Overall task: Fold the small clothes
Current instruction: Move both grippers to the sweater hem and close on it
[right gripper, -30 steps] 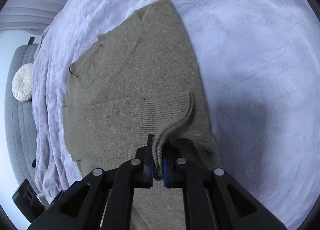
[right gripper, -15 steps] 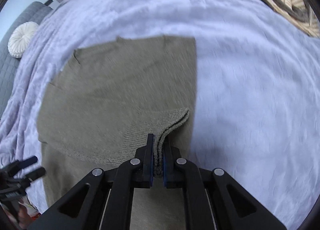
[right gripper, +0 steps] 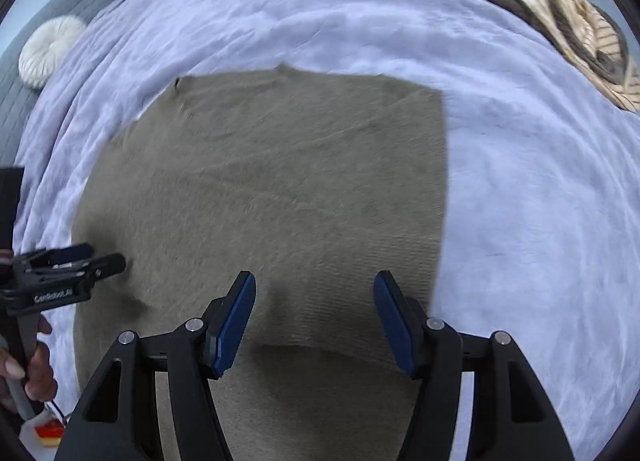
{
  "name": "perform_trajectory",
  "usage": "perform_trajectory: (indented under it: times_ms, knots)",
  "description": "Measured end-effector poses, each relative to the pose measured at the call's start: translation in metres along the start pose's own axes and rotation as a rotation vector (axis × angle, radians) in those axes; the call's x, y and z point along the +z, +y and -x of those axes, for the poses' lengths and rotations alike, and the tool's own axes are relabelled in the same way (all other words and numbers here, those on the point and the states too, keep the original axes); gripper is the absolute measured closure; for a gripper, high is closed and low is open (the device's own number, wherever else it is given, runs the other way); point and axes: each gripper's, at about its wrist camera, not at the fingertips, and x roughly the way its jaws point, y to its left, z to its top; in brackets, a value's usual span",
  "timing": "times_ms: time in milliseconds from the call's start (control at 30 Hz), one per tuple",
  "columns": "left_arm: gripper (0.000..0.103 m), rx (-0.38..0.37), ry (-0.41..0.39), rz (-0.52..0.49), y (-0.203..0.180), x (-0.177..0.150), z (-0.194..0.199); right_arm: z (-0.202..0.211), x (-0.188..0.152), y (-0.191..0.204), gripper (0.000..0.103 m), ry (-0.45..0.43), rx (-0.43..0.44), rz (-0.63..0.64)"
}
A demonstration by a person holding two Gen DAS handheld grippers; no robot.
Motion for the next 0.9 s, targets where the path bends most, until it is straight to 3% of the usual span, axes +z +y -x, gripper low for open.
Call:
perform_trajectory:
  times_ms: [67,167,333,500,667,900]
  knots:
    - [0.021,0.007,0.001,-0.022,-0.001,0.001,-0.007,-0.017,-0.003,-0.005,0.038,0.051,-0.046,-0.032]
    - [0.021,0.025,-0.001,-0.060,-0.004,0.003,-0.003,-0.018,-0.003,-0.013,0.038,0.064,-0.048,-0.088]
    - [0.021,-0.007,-0.051,-0.074,-0.006,-0.006,0.020,0.017,-0.007,0.015,0.038,-0.031,-0.014,-0.010]
    - [0.021,-0.017,-0.026,-0.104,-0.008,-0.029,0.019,0.010,-0.027,0.048,0.038,0.000,-0.004,0.045]
    - [0.021,0.027,0.053,-0.175,-0.007,-0.079,-0.004,-0.021,-0.070,0.062,0.038,0.142,-0.025,0.036]
    - [0.021,0.024,0.076,-0.281,-0.006,-0.148,0.004,-0.004,-0.151,0.059,0.037,0.201,-0.051,0.006]
